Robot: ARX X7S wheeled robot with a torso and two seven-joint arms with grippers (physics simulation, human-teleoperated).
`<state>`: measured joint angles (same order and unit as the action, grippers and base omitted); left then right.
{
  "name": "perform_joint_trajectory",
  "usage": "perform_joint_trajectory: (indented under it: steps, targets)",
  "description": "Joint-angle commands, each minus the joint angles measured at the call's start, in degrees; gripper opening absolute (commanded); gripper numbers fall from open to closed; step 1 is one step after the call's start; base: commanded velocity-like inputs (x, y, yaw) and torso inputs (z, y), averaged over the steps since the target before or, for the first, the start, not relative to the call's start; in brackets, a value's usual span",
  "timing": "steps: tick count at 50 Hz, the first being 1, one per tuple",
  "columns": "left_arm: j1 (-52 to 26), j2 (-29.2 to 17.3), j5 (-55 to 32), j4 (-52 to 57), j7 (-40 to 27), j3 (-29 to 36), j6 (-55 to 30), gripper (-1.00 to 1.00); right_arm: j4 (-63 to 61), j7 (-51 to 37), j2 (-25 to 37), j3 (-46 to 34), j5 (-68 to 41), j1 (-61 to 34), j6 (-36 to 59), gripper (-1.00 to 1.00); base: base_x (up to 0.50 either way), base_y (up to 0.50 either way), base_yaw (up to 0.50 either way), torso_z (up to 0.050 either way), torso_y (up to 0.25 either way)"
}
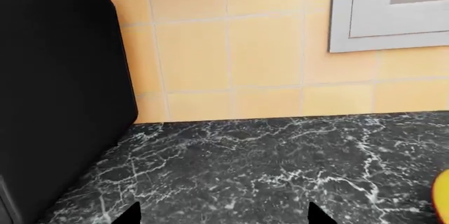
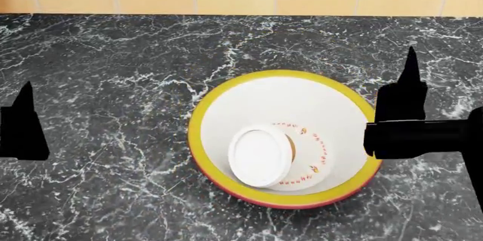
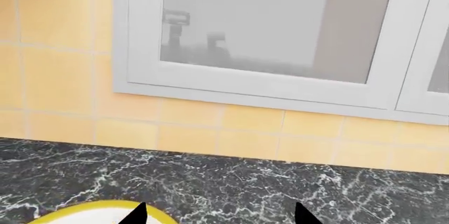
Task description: Place the cup inside the bowl on the dining table and move the bowl to any counter.
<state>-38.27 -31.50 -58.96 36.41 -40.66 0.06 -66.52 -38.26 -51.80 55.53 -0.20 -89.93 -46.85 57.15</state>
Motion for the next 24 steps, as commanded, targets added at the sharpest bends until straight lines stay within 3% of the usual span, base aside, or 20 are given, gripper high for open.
perform_joint_trajectory:
  steps: [1, 9, 15, 24]
  targets:
    - [-18.42, -0.24, -13.96, -2.03, -6.85, -3.19, -12.86, 1.0, 3.78, -6.24, 1.29, -6.02, -11.11, -19.85, 5.54, 1.0, 0.0, 0.0, 0.0, 0.0, 0.0]
    - [-25.12, 0.85, -15.33, -6.77, -8.56, -1.09, -14.63, 1.0, 11.12, -7.63, -1.08, -12.29, -14.01, -34.29, 10.24, 1.0, 0.0, 0.0, 0.0, 0.0, 0.0]
    - [-36.45, 1.63, -7.7, -14.16, -2.26, 7.94, -12.58, 1.0, 15.61, -3.07, -3.71, -15.0, -7.62, -40.53, 12.96, 1.0, 0.0, 0.0, 0.0, 0.0, 0.0]
    - [-40.62, 0.42, -0.86, -20.86, 3.44, 13.39, -8.03, 1.0, 20.55, 4.3, -6.52, -18.53, 2.01, -46.06, 13.9, 1.0, 0.0, 0.0, 0.0, 0.0, 0.0]
